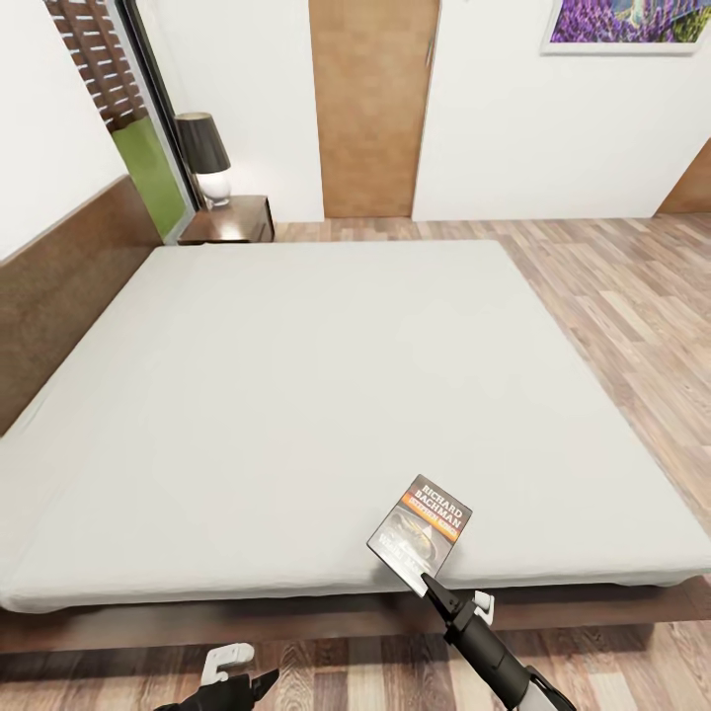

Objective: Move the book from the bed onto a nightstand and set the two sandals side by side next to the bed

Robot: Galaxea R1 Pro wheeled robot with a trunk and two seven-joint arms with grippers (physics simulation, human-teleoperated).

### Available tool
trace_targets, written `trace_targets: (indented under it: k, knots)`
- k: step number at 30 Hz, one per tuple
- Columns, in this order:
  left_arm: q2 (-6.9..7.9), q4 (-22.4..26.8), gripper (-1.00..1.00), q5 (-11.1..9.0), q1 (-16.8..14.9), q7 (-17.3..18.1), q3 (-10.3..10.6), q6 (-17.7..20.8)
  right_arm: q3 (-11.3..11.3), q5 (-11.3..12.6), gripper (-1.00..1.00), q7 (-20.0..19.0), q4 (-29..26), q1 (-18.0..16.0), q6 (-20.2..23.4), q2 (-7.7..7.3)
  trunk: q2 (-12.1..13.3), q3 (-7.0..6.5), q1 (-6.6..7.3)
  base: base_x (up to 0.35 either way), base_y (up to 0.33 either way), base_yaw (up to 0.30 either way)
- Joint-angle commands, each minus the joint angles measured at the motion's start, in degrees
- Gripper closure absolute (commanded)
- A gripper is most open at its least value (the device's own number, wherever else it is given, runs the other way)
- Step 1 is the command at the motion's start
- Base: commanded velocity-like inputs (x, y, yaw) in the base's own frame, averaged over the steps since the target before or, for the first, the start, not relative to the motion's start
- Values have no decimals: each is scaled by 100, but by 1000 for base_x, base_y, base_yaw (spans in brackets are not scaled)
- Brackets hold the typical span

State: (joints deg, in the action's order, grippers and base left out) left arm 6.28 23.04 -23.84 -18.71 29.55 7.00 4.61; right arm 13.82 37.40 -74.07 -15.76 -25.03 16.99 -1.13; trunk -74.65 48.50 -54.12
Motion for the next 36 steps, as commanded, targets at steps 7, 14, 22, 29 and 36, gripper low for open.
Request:
trace_targets:
  k: [7,14,22,29,36]
  knots:
    - [5,7,-100,-59,-1,9,22,49,-15,39,100,-15,0,-2,59,-1,280,-123,154,0,0,0]
    - [5,7,-100,-59,-1,8,26,49,-20,39,100,-19,-5,-2,58,-1,561,-249,308,0,0,0]
    - [5,7,-100,-59,-1,15,29,41,-20,39,100,-20,-6,-2,58,-2,882,-392,484,0,0,0]
    - [5,7,-100,-59,-1,16,30,40,-20,39,100,-20,-6,-3,58,-2,1163,-518,638,0,0,0]
    - [5,7,-100,-59,-1,16,28,41,-20,39,100,-20,-6,-2,58,-2,1443,-644,791,0,0,0]
